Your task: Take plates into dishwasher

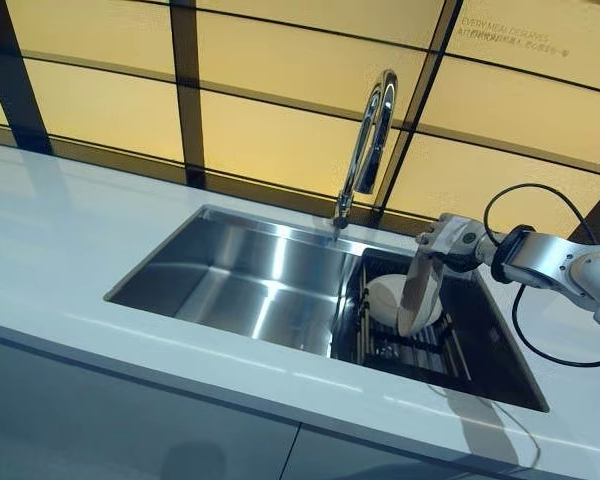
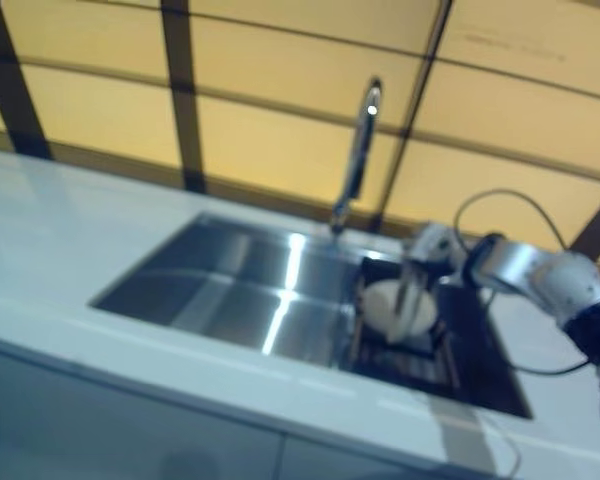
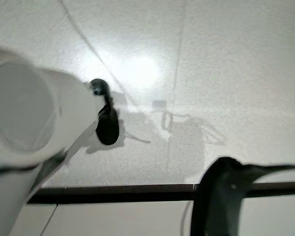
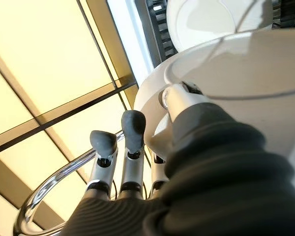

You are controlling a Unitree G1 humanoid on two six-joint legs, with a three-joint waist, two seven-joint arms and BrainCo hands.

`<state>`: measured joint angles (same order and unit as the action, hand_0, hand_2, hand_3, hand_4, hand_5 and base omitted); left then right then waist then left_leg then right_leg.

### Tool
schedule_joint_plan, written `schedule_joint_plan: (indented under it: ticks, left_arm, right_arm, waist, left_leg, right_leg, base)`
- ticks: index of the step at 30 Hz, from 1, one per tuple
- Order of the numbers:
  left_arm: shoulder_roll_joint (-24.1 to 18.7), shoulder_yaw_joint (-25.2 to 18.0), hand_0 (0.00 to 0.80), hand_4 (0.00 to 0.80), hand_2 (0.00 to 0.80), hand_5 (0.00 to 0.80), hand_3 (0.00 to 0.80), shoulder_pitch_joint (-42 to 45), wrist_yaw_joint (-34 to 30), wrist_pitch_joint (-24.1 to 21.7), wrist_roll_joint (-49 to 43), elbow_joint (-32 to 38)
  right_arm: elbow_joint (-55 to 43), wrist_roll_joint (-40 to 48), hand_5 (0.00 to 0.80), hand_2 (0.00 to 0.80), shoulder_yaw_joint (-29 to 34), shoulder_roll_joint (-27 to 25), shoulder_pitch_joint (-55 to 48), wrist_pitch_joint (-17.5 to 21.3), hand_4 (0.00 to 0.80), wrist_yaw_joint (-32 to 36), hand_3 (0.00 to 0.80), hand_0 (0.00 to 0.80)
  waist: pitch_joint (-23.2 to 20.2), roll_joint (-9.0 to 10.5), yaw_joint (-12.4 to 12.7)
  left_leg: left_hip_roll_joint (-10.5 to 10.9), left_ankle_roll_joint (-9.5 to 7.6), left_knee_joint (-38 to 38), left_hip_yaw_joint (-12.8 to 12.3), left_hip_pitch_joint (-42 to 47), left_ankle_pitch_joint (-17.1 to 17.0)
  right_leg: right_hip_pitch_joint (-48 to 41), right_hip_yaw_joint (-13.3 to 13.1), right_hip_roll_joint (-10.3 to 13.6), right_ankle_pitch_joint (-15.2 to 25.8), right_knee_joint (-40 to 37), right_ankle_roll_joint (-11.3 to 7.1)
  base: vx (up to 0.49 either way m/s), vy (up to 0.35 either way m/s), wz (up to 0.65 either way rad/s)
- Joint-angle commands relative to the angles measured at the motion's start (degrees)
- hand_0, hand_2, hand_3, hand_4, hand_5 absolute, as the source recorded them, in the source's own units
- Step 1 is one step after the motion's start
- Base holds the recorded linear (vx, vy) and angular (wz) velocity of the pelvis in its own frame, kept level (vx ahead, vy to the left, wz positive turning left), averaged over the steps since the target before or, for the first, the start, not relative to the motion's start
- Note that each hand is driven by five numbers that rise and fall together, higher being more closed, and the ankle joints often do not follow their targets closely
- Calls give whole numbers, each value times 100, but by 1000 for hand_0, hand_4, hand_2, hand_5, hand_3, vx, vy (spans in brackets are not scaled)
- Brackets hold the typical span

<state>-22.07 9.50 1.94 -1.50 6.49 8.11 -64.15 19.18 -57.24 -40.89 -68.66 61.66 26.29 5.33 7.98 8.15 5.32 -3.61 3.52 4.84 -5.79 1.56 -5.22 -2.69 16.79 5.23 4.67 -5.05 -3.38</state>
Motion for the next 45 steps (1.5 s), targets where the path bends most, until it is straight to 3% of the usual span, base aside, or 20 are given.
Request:
schedule_joint_plan:
  ticks: [1, 15, 21, 29, 45]
  left_arm:
    - [-7, -76, 0, 0, 0, 0, 0, -99, -5, -49, -54, -301]
    - [-36, -115, 0, 0, 0, 0, 0, -152, -151, -95, -266, -360]
    - [-49, -55, 0, 0, 0, 0, 0, -145, -181, -140, -289, -354]
    - [-107, 16, 0, 0, 0, 0, 0, -183, -257, -146, -373, -345]
    - [-222, 51, 0, 0, 0, 0, 0, -325, -310, -137, -528, -406]
  right_arm:
    - [162, 220, 800, 800, 48, -416, 378, -281, 800, -4, 800, 800]
    - [748, 2539, 800, 800, 383, -731, 11, -1222, 800, 585, 800, 800]
    - [997, 2562, 800, 800, 488, -922, -120, -1167, 800, 381, 800, 800]
    - [1126, 2677, 800, 800, 689, -1258, -331, -1378, 800, 321, 800, 800]
    - [1453, 2732, 800, 800, 1576, -1904, -1342, -1613, 800, 253, 800, 800]
  waist:
    - [-179, 134, 33]
    - [-268, 142, -193]
    - [-303, 122, -295]
    - [-322, 133, -469]
    - [-363, 206, -854]
  left_leg:
    - [118, -187, 16, 10, 178, 618]
    - [88, -252, 16, -261, 364, 719]
    - [67, -264, 16, -371, 421, 738]
    - [48, -305, -9, -523, 470, 787]
    - [-17, -372, -83, -833, 497, 877]
  right_leg:
    - [-202, -171, 67, -175, 5, -519]
    - [-161, -406, 58, -95, 5, -572]
    - [-129, -506, 53, -62, 5, -590]
    - [-59, -659, 45, -10, 8, -625]
    - [134, -1015, -21, 90, 57, -691]
  base:
    - [0, 28, -3]
    - [-15, 3, -9]
    - [-18, 2, -17]
    - [-21, 1, -12]
    - [-18, -8, -15]
